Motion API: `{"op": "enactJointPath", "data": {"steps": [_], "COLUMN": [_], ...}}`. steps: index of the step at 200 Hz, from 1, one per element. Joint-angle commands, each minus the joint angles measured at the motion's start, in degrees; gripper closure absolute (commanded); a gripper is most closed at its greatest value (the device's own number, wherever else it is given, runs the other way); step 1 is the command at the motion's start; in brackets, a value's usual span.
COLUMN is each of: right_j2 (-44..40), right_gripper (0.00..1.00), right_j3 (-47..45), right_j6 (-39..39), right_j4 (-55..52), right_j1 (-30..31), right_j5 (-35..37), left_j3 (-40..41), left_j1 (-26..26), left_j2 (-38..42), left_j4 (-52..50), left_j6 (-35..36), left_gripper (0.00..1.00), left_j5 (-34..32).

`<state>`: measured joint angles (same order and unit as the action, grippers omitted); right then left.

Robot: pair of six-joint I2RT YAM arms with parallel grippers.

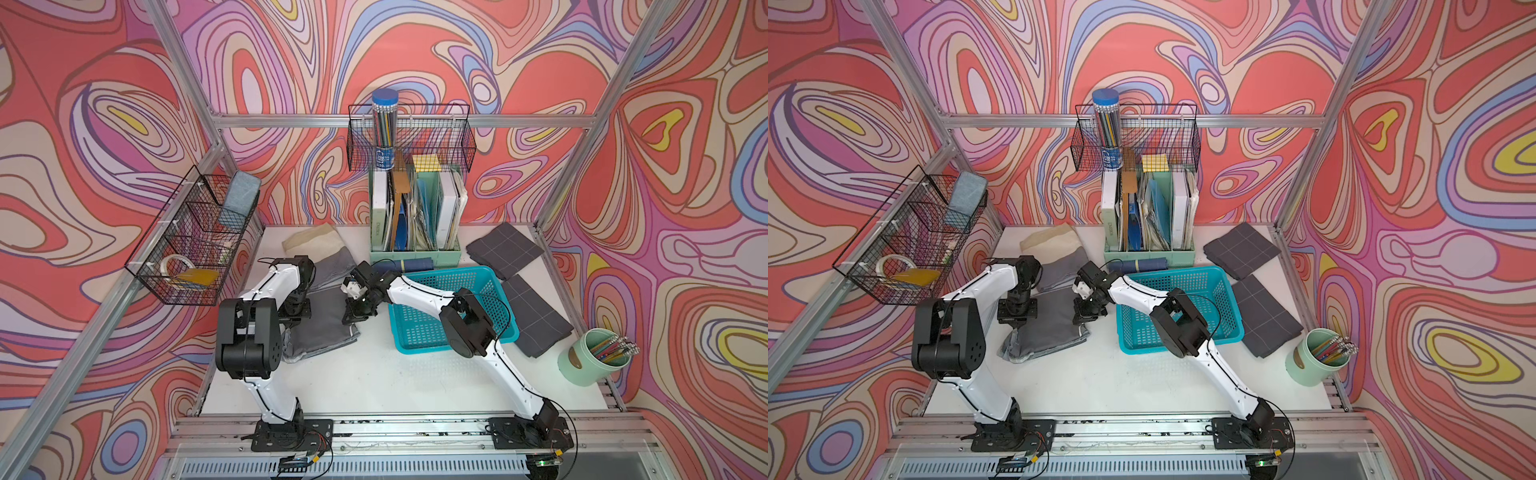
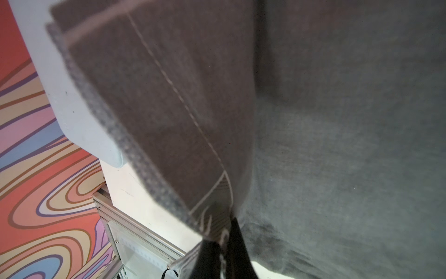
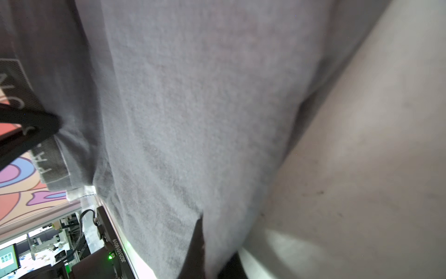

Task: Put the folded pillowcase in the basket
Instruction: Pick up the pillowcase from the center of the board.

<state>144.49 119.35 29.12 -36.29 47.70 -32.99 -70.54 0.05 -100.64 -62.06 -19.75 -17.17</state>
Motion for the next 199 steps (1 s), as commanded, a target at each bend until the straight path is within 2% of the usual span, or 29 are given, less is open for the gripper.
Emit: {"op": "enactJointPath", "data": {"steps": [1, 34, 67, 112, 162, 199], "right_j2": [-3.47, -7.06, -12.01, -18.96, -29.53, -38.81], "right_gripper": [1.0, 1.0, 1.0, 1.0, 1.0, 1.0], "right_j3": [-3.78, -2.87, -5.52, -7.13, -11.57, -18.65], "right_j6": [2.33, 1.01, 0.97, 0.32, -0.65, 0.43], "right_j4": [3.77, 0.72, 1.12, -1.33, -6.11, -9.42], "right_j1": [0.81, 0.74, 0.73, 0.75, -0.39, -2.29], "right_j5": [2.21, 5.19, 7.5, 12.38, 19.3, 26.14], "left_j3": [-1.89, -6.78, -8.88, -13.5, -26.12, -29.89], "left_j1": [-1.09, -4.67, -5.58, -8.39, -16.98, -23.8], "left_j2": [4.07, 7.66, 9.52, 11.25, 10.42, 8.32], "left_j4": [-2.68, -6.21, -7.72, -9.94, -13.87, -13.08], "left_j6": [-1.2, -2.16, -2.75, -4.27, -7.38, -9.93], "left_gripper": [1.0, 1.0, 1.0, 1.0, 1.0, 1.0], "left_j5": [1.04, 0.62, 0.03, 2.77, 3.59, 6.78]}}
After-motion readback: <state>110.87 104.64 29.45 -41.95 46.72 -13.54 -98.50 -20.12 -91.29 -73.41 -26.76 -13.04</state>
